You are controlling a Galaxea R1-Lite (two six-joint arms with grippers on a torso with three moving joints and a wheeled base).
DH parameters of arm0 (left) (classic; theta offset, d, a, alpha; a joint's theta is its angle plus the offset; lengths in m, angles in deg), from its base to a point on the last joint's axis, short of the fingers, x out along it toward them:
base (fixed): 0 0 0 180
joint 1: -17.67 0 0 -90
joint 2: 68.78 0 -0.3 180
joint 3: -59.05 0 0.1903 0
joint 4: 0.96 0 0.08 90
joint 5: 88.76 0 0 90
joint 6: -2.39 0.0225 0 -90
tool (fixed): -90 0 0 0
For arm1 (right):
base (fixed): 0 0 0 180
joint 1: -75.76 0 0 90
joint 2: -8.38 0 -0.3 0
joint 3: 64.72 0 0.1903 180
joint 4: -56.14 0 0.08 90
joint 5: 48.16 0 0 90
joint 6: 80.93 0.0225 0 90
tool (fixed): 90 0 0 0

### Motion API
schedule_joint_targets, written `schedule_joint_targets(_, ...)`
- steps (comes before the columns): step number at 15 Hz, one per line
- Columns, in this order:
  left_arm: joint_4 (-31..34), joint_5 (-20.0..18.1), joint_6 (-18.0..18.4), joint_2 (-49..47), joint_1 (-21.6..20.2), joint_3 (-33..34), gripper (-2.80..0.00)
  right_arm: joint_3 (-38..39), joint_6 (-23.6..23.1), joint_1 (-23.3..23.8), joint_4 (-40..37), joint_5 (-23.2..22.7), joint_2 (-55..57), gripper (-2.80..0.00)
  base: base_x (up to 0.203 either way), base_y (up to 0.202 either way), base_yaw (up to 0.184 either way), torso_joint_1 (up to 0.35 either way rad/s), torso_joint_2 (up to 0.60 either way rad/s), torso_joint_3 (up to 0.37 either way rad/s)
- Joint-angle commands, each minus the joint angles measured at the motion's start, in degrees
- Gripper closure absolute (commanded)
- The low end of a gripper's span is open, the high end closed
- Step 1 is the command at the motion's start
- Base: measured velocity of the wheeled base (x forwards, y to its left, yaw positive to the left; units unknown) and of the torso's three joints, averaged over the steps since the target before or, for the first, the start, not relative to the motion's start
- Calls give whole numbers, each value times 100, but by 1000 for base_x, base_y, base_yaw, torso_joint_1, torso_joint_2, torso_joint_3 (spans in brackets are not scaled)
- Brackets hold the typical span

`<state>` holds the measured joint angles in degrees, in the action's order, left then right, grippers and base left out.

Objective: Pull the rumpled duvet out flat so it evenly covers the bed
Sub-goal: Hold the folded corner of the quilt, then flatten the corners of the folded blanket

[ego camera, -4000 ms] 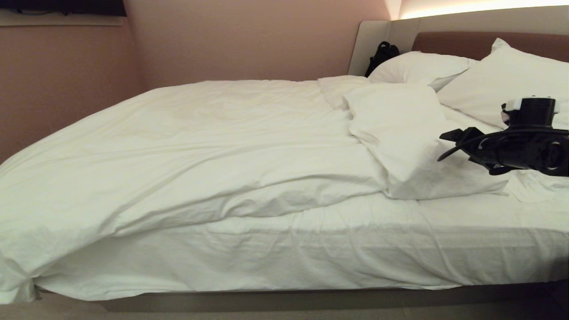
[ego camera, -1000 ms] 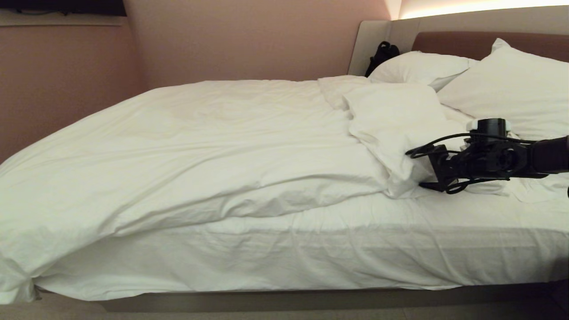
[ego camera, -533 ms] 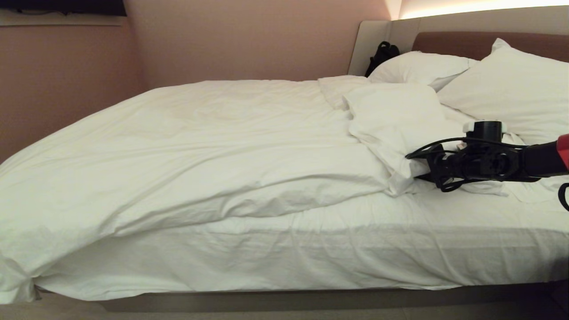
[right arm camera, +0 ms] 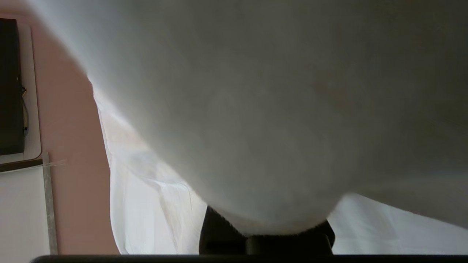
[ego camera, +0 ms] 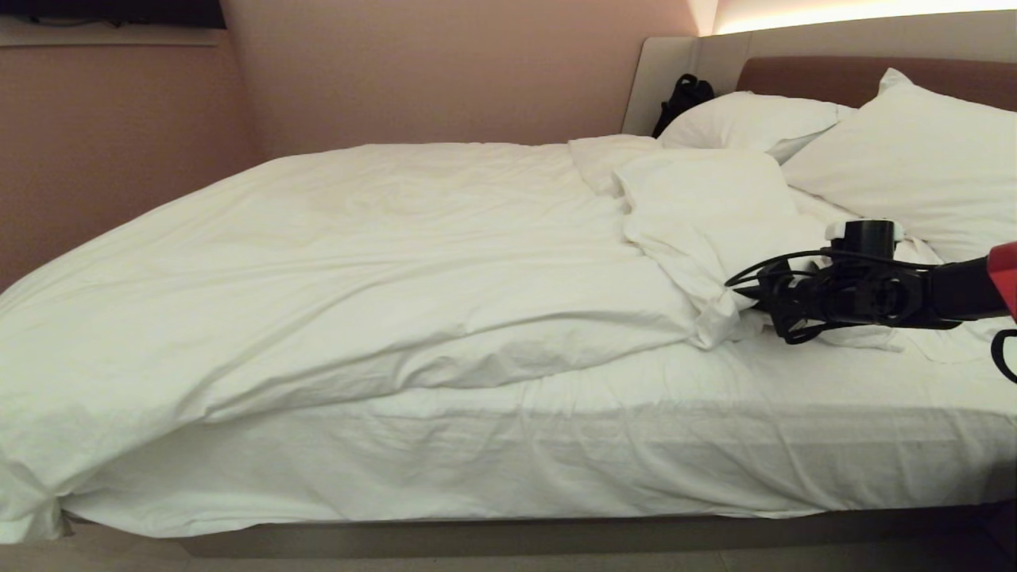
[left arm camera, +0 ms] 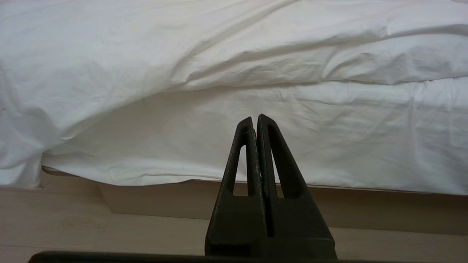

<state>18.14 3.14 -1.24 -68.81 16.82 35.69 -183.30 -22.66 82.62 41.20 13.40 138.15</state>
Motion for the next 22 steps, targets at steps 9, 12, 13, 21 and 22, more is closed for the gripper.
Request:
schedule_joint_targets(9, -4, 3, -6, -1, -3, 0, 0, 90, 155, -34, -40, -28, -330, 0, 0, 0, 0, 0, 0, 0)
schedule_joint_targets(12, -4, 3, -6, 2, -3, 0, 0, 241, 222, -134, -42, -56, -550, 0, 0, 0, 0, 0, 0, 0)
schedule_joint_targets(13, -4, 3, -6, -6, -3, 0, 0, 291, 255, -170, -36, -56, -656, 0, 0, 0, 0, 0, 0, 0)
schedule_joint_targets(21, -4, 3, -6, -4, -3, 0, 0, -108, 273, -405, -129, -14, -1430, 0, 0, 0, 0, 0, 0, 0)
schedule_joint_targets(22, -4, 3, -6, 2, -3, 0, 0, -289, 273, -411, -237, -1, -1455, 0, 0, 0, 0, 0, 0, 0)
